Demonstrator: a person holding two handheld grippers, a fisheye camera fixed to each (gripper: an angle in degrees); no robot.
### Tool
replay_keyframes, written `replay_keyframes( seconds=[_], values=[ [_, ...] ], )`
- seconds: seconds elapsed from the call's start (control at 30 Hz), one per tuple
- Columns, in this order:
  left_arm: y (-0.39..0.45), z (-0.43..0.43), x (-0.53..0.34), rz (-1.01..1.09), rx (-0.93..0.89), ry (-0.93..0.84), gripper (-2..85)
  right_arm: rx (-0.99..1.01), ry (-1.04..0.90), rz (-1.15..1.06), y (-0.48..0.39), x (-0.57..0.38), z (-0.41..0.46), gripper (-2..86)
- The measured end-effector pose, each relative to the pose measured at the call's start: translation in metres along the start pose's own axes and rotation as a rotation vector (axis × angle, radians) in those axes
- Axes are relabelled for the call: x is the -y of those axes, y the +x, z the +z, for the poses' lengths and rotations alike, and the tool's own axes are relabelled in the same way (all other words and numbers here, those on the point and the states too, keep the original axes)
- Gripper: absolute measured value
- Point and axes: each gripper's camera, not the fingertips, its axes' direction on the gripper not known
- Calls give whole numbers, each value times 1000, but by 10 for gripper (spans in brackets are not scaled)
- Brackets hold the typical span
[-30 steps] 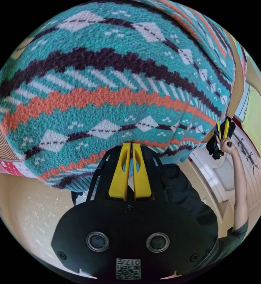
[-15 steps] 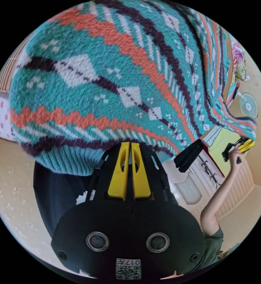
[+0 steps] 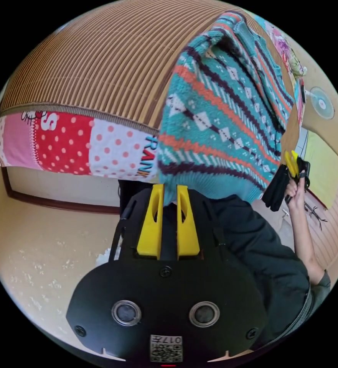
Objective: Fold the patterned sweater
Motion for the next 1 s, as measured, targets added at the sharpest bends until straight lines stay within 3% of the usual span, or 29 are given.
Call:
replay_keyframes(
  seconds=[0.1,0.27,0.43,0.53,0.6,0.67,0.8,1.0],
  values=[
    [-23,7,-8,-8,58,-49,136,-155,52,20,21,-56,-26,79],
    [-42,18,-14,59,-32,-60,138,-312,56,106,44,-104,-45,114],
    [-66,37,-9,67,-161,-134,125,-272,-154,302,89,-100,6,208],
    [-78,38,-9,52,-250,-140,65,-237,-171,327,90,-93,32,166],
    [-81,36,-11,78,-254,-171,50,-241,-162,346,84,-89,40,73],
    [-83,30,-14,161,-286,-212,47,-259,-189,345,78,-87,43,61],
    [-99,-1,-32,372,-658,-295,43,47,-158,37,51,-101,15,44],
    [-123,-86,-82,639,-1067,-165,40,621,21,-202,35,-159,-44,22]
  ],
)
